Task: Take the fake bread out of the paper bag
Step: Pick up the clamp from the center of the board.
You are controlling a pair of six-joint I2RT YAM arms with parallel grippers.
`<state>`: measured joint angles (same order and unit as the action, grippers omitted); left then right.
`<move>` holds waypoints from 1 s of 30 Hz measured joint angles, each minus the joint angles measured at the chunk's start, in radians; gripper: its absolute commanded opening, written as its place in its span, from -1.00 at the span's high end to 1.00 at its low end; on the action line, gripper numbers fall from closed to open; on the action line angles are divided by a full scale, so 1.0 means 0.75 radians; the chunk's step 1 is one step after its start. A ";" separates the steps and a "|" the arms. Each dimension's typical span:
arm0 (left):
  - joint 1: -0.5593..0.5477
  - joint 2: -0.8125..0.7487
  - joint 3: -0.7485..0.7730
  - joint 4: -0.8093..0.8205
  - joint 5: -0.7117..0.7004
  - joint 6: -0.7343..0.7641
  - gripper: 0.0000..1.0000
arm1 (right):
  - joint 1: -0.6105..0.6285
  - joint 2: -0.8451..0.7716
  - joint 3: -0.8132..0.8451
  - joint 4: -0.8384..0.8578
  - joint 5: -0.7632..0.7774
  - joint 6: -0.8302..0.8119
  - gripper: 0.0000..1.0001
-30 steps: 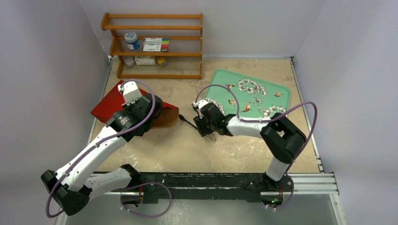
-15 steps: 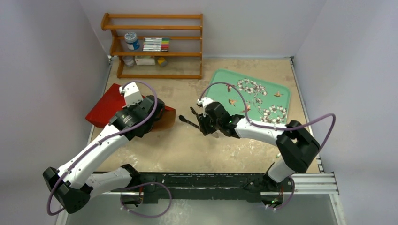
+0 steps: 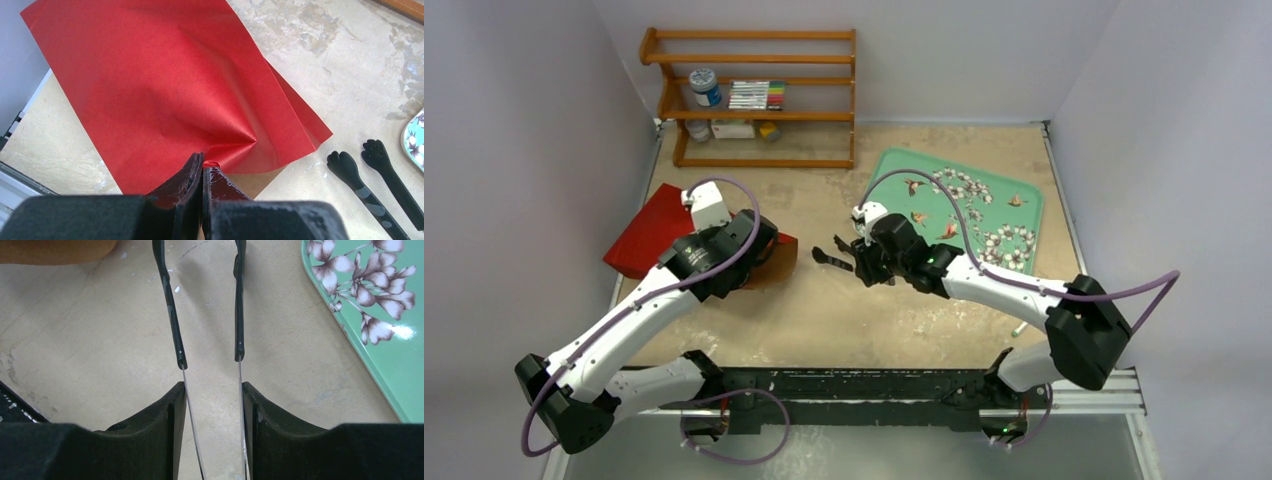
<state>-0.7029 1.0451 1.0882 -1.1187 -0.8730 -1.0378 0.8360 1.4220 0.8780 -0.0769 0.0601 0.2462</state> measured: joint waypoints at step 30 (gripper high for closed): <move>-0.035 0.080 -0.035 -0.021 0.068 -0.035 1.00 | 0.155 -0.223 0.112 -0.244 -0.135 0.035 0.12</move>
<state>-0.7292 1.1053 1.0618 -1.1347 -0.8223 -1.0637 0.9520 1.2545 0.9623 -0.2600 -0.0414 0.2722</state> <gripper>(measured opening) 0.005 0.448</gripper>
